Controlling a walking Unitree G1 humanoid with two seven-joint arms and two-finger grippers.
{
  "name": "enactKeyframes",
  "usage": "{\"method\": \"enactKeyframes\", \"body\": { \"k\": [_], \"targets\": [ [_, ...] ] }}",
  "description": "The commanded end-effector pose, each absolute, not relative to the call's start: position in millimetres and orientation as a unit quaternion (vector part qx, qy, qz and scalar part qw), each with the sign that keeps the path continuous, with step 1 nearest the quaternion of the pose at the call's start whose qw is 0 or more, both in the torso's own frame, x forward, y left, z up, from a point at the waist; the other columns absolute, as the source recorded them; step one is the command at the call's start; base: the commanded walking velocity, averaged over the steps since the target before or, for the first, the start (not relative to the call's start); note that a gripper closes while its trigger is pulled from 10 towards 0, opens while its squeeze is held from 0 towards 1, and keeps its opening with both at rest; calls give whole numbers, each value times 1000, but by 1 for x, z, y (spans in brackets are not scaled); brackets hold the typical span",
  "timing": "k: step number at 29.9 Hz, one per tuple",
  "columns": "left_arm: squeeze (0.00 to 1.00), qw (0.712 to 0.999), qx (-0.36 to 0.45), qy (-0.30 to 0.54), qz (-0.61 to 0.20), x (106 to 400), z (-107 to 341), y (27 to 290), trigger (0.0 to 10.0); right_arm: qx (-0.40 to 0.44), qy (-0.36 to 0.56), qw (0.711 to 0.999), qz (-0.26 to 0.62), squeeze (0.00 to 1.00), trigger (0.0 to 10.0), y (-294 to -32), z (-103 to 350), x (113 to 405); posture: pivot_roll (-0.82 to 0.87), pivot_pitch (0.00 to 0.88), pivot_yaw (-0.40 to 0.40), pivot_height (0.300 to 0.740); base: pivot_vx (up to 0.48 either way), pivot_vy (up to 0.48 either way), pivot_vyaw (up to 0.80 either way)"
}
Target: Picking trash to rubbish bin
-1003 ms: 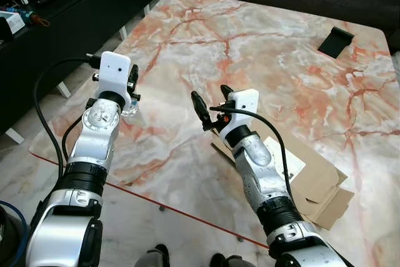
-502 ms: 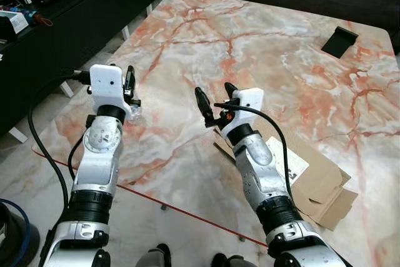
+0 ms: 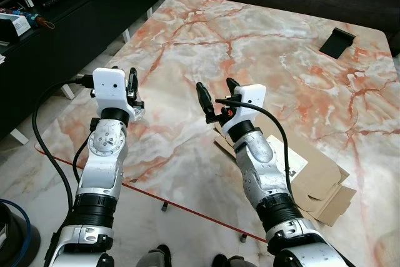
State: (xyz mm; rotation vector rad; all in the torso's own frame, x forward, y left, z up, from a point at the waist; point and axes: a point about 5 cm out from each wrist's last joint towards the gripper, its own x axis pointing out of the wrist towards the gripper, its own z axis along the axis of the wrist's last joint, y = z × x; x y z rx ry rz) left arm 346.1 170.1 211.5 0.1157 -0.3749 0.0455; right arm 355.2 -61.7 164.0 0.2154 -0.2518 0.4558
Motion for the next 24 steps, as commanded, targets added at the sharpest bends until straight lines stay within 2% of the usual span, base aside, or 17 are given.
{"method": "enactKeyframes", "body": {
  "k": [1, 15, 24],
  "targets": [
    [0, 977, 63, -205, 14, 344, 221, 167, 10000, 108, -131, 960, 224, 0, 10000, -61, 167, 355, 99, 112, -13, 740, 0, 0, 0],
    [0, 977, 64, -203, 9, 344, 222, 165, 10000, 112, -132, 960, 219, 0, 10000, -63, 167, 355, 99, 124, -13, 740, 0, 0, 0],
    [0, 977, 64, -203, 9, 343, 222, 165, 10000, 112, -132, 961, 217, 0, 10000, -64, 167, 356, 98, 127, -13, 740, -270, 0, 0]
  ]
}}
